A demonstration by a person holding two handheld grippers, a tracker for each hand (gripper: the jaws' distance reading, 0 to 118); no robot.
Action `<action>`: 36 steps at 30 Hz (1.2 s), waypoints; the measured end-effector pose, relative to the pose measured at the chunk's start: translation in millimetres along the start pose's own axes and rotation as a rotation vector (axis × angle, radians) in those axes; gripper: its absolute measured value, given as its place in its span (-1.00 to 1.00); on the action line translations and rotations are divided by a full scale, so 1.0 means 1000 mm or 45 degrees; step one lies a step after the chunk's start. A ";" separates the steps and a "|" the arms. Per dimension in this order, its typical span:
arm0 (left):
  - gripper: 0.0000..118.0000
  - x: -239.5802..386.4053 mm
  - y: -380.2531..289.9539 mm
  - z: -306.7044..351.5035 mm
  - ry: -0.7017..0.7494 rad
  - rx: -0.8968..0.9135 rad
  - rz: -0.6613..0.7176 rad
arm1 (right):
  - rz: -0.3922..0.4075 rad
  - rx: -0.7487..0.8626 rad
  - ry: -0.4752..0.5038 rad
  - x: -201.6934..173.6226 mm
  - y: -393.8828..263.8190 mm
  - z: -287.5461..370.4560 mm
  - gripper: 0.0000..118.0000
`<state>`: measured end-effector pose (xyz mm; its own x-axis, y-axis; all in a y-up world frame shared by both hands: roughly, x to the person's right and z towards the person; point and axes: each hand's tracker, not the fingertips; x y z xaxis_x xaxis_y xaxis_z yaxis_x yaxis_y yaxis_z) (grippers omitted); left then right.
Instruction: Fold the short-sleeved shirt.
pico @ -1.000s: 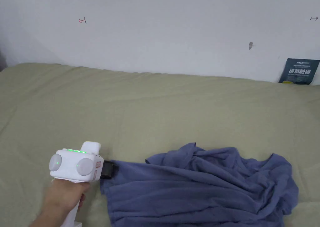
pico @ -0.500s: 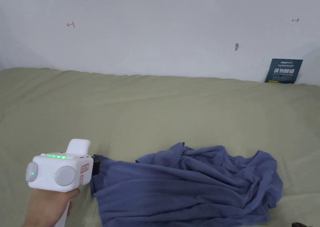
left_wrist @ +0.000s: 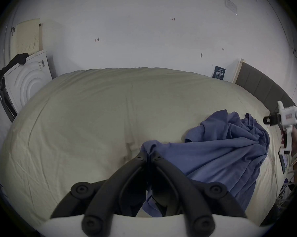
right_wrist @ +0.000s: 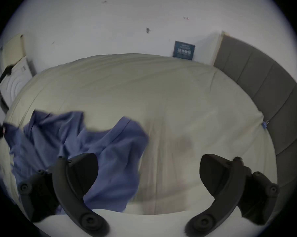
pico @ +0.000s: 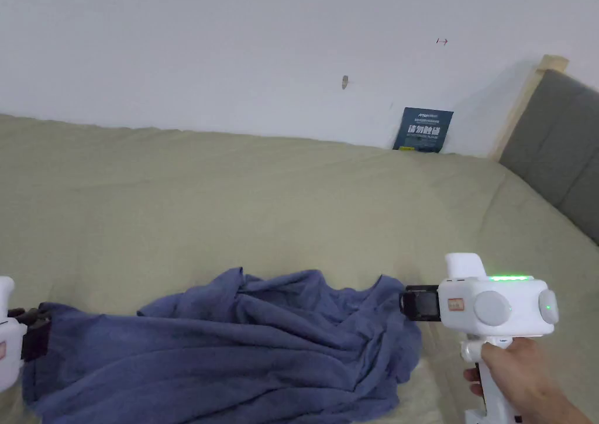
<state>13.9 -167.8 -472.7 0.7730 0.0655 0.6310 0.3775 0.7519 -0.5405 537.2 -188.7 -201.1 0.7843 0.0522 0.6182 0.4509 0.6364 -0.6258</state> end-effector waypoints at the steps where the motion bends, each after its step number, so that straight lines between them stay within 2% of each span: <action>1: -1.00 0.001 0.001 -0.001 0.001 0.004 -0.009 | -0.022 0.020 -0.023 0.005 0.007 -0.009 0.99; 6: -1.00 -0.002 0.003 -0.014 0.000 0.005 -0.020 | -0.071 -0.051 -0.053 0.009 0.033 -0.048 0.99; 9: -1.00 0.004 0.002 -0.017 0.005 -0.004 -0.026 | -0.088 -0.078 -0.016 0.004 0.033 -0.060 0.98; 10: -1.00 0.006 0.001 -0.020 0.009 -0.008 -0.029 | -0.081 -0.086 -0.007 0.001 0.031 -0.064 0.96; 11: -1.00 0.005 0.000 -0.023 0.013 -0.015 -0.029 | -0.058 -0.109 -0.003 -0.003 0.028 -0.068 0.83; 13: -1.00 0.006 -0.001 -0.028 0.019 -0.024 -0.021 | 0.028 -0.123 -0.028 -0.013 0.019 -0.068 -0.49; 14: -1.00 0.007 -0.002 -0.030 0.022 -0.030 -0.012 | 0.066 -0.140 -0.026 -0.017 0.015 -0.068 -0.73; 15: -1.00 0.003 -0.003 -0.035 0.015 -0.047 0.005 | 0.057 -0.116 0.045 -0.020 0.010 -0.065 -0.90; 16: -1.00 0.002 -0.003 -0.038 0.010 -0.070 0.025 | 0.060 -0.100 0.002 -0.021 0.008 -0.059 -0.90; 18: -1.00 0.001 -0.001 -0.044 0.011 -0.092 0.029 | 0.022 -0.137 0.042 -0.018 0.009 -0.054 -0.91; 22: -1.00 -0.002 0.013 -0.037 0.110 -0.085 -0.020 | -0.023 -0.052 0.048 -0.001 0.020 -0.013 -0.93; 24: -1.00 -0.012 0.028 -0.020 0.078 -0.040 0.060 | -0.029 -0.009 0.067 0.008 0.032 0.017 -0.93; 29: -1.00 -0.022 0.075 0.044 0.057 0.085 0.121 | -0.087 0.115 0.123 0.031 0.074 0.114 -0.92; 32: -1.00 -0.019 0.102 0.092 0.074 0.200 0.101 | -0.059 0.181 0.138 0.034 0.098 0.173 -0.92; 36: -1.00 -0.029 0.147 0.153 0.061 0.347 0.198 | -0.030 0.343 0.133 0.029 0.130 0.262 -0.92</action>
<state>-31.5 41.5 -485.2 0.8363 0.1673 0.5221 0.1072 0.8840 -0.4550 507.1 96.6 -139.6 0.8210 -0.0357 0.5698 0.3509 0.8188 -0.4543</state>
